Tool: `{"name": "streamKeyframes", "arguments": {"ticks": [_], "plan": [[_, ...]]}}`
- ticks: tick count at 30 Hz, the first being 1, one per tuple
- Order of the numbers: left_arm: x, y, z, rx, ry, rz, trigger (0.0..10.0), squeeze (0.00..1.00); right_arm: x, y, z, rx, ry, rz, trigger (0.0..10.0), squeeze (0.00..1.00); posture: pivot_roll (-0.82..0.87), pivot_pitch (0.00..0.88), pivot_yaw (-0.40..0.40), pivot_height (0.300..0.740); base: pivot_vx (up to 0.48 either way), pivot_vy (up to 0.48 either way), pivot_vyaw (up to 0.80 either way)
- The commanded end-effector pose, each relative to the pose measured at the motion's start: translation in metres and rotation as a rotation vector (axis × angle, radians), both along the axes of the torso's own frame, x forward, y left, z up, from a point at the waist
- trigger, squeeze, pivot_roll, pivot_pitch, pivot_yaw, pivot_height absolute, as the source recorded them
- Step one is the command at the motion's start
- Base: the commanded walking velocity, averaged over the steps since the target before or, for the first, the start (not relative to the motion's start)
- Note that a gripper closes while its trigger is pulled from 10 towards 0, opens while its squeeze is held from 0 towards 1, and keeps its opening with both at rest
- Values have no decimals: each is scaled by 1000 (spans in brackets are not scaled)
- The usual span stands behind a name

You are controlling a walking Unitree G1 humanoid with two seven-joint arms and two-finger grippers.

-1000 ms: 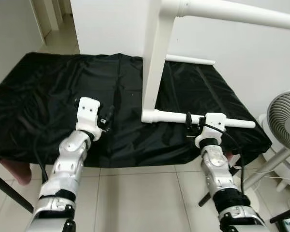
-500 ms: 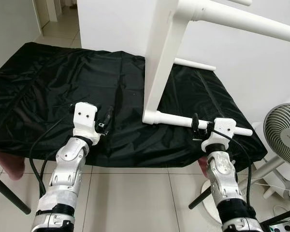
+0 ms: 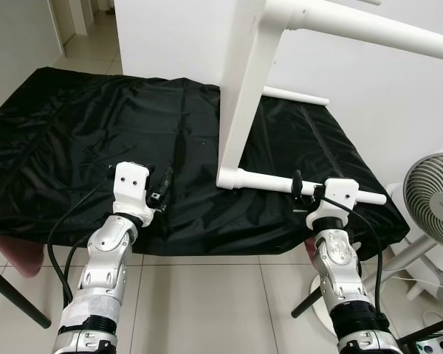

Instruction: Building children table

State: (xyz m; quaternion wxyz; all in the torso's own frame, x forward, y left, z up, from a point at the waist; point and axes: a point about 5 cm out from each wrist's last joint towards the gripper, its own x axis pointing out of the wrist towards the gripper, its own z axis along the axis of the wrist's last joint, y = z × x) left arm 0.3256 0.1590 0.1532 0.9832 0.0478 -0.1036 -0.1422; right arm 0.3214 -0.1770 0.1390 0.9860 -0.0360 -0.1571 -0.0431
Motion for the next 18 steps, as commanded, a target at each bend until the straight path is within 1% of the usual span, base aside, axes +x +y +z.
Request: {"name": "streamKeyframes", "arguments": {"ticks": [1,3,5,10,14,18], "plan": [[5,3,1,-28,-2,127,10000,0,-2,-3,-5,6,12,-20,10000,0,-13,0,-43,740,0,0,0],[6,4,1,-17,6,109,10000,0,-4,-2,-8,11,20,-21,10000,0,-14,0,-60,740,0,0,0],[6,5,1,-13,6,108,10000,0,-5,0,-9,9,25,-15,10000,0,-14,0,-60,740,0,0,0],[6,8,2,-23,1,118,10000,0,-5,1,-9,-5,29,1,10000,0,-14,0,-75,740,0,0,0],[5,9,2,-32,-2,128,10000,0,-4,-1,-8,-9,29,3,10000,0,-1,0,-89,740,0,0,0],[0,12,2,-41,-10,135,10000,0,0,-6,-5,-19,27,-5,10000,0,12,0,-104,740,0,0,0]]}}
